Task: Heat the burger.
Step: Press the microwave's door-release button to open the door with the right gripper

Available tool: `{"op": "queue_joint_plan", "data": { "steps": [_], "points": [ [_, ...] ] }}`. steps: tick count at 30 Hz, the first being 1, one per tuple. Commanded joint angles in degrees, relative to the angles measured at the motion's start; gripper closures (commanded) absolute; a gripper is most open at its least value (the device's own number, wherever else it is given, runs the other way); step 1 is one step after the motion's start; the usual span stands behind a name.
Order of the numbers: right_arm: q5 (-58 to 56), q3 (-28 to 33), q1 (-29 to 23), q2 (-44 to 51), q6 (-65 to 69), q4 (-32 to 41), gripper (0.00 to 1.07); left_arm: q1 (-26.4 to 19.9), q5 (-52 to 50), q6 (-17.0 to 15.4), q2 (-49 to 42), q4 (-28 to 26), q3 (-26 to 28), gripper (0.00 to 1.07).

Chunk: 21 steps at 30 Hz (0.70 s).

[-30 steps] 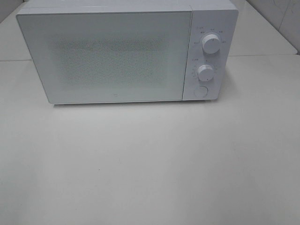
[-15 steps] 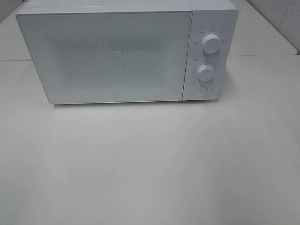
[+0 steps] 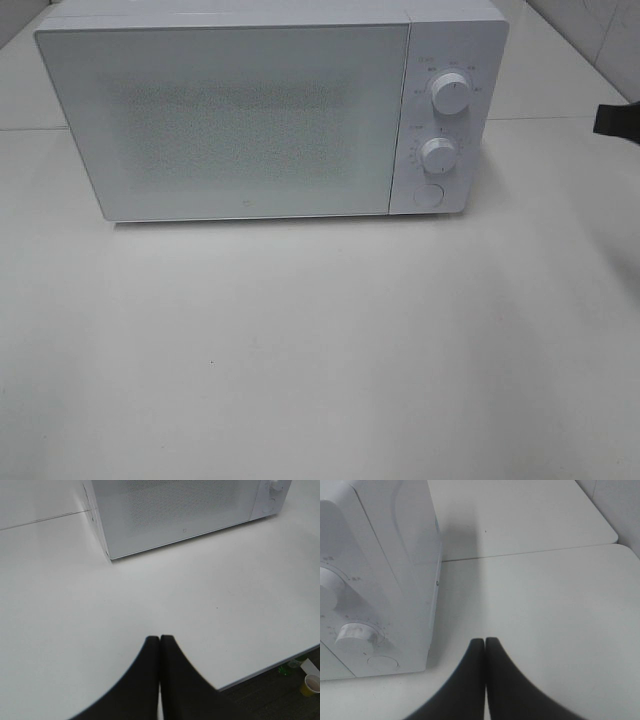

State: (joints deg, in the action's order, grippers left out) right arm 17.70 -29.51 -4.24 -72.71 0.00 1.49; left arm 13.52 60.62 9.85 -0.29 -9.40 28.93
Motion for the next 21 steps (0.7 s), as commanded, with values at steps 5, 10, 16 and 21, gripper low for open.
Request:
{"op": "queue_joint_plan", "data": {
  "steps": [5, 10, 16, 21],
  "points": [
    [13.2, -0.3, -10.1, -12.4, 0.0, -0.6, 1.07, -0.2, -0.7, 0.0, -0.5, -0.2, -0.2, 1.06],
    [16.6, -0.5, -14.1, -16.1, 0.0, -0.6, 1.07, -0.2, -0.7, 0.0, -0.5, -0.2, -0.2, 1.06],
    [17.4, -3.9, -21.9, -24.6, 5.2, -0.6, 1.07, -0.2, -0.7, 0.0, -0.5, -0.2, -0.2, 1.06],
    [17.0, -6.0, -22.0, -27.2, 12.3, -0.2, 1.07, -0.2, -0.7, 0.0, -0.5, -0.2, -0.2, 1.06]
  ]
}}
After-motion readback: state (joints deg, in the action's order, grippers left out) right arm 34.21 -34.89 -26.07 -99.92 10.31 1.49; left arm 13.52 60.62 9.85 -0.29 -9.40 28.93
